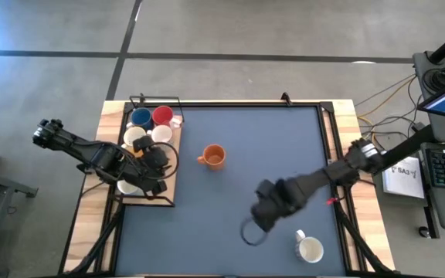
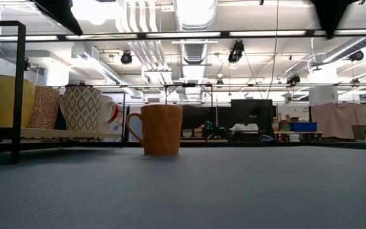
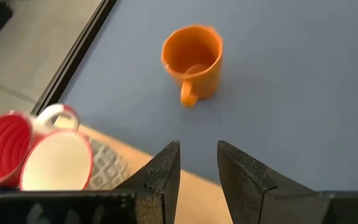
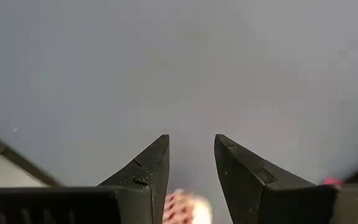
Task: Place coffee mugs
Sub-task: Move the red patterned mug to the left center of the table
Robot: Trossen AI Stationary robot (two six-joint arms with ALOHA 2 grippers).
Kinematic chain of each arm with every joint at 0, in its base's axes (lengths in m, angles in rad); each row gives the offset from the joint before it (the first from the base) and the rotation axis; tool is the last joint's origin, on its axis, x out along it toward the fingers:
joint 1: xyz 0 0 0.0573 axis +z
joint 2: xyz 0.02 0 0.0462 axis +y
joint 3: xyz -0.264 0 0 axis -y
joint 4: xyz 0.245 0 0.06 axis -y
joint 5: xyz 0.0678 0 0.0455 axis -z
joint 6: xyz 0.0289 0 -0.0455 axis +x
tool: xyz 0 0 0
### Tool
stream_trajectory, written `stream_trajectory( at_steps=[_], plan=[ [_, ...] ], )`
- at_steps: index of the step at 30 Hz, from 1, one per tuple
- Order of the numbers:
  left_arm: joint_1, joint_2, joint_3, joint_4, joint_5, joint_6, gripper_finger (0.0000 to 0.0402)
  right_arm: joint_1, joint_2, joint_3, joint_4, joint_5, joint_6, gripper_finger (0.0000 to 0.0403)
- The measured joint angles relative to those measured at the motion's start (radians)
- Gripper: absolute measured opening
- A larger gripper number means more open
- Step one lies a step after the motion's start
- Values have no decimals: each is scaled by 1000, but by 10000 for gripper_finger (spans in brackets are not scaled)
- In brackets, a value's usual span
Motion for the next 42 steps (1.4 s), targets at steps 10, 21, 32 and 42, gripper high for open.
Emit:
stream_trajectory(
  at_steps=[10,21,32,42],
  plan=[
    [0,7,0,167,-4,118,89,277,0,-60,95,-23,543,114],
    [0,8,0,184,1,134,89,420,44,-56,151,-63,845,121],
    [0,8,0,195,2,153,89,436,126,-60,190,-73,848,122],
    [0,8,0,195,2,153,89,423,134,-61,171,-79,739,22]
  ],
)
